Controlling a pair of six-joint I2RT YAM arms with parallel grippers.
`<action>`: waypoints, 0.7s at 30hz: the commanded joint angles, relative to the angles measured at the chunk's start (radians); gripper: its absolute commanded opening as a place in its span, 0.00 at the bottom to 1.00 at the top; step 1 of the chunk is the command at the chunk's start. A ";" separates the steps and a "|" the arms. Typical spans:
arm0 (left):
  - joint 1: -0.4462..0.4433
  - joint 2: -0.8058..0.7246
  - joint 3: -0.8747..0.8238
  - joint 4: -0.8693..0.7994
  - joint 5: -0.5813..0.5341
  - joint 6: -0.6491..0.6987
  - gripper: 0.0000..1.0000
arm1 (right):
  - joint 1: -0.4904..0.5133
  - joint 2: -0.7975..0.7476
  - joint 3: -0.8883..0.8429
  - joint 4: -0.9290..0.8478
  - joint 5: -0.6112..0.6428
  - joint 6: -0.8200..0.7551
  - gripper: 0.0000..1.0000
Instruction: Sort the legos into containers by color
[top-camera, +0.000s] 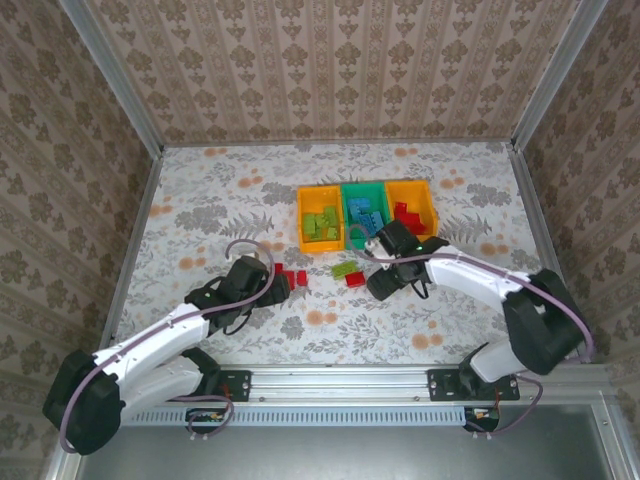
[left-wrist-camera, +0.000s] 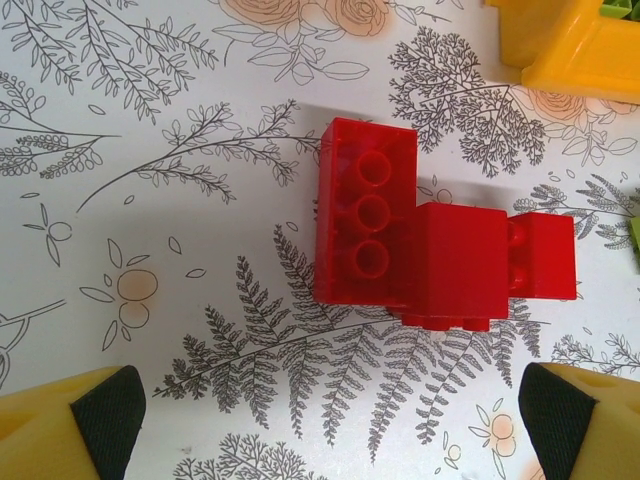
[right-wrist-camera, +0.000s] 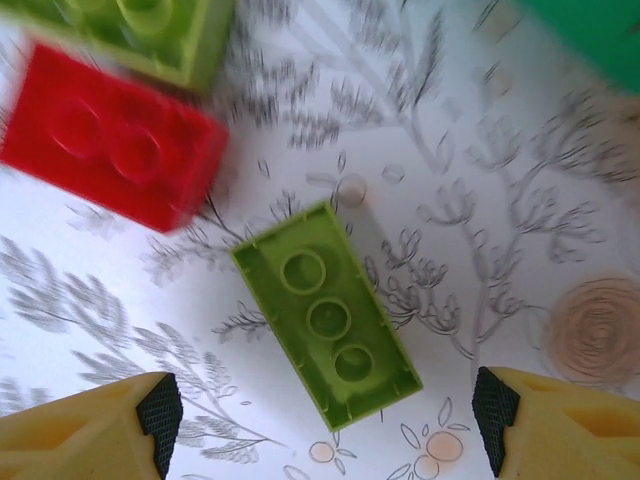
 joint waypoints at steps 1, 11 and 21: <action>0.009 0.015 0.006 0.017 0.007 0.026 1.00 | 0.005 0.066 0.019 -0.054 0.058 -0.100 0.79; 0.010 0.082 0.041 0.018 0.019 0.039 1.00 | 0.007 0.150 0.024 0.052 0.084 -0.156 0.79; 0.011 0.079 0.035 0.018 0.011 0.036 1.00 | 0.024 0.195 0.051 0.052 0.077 -0.180 0.66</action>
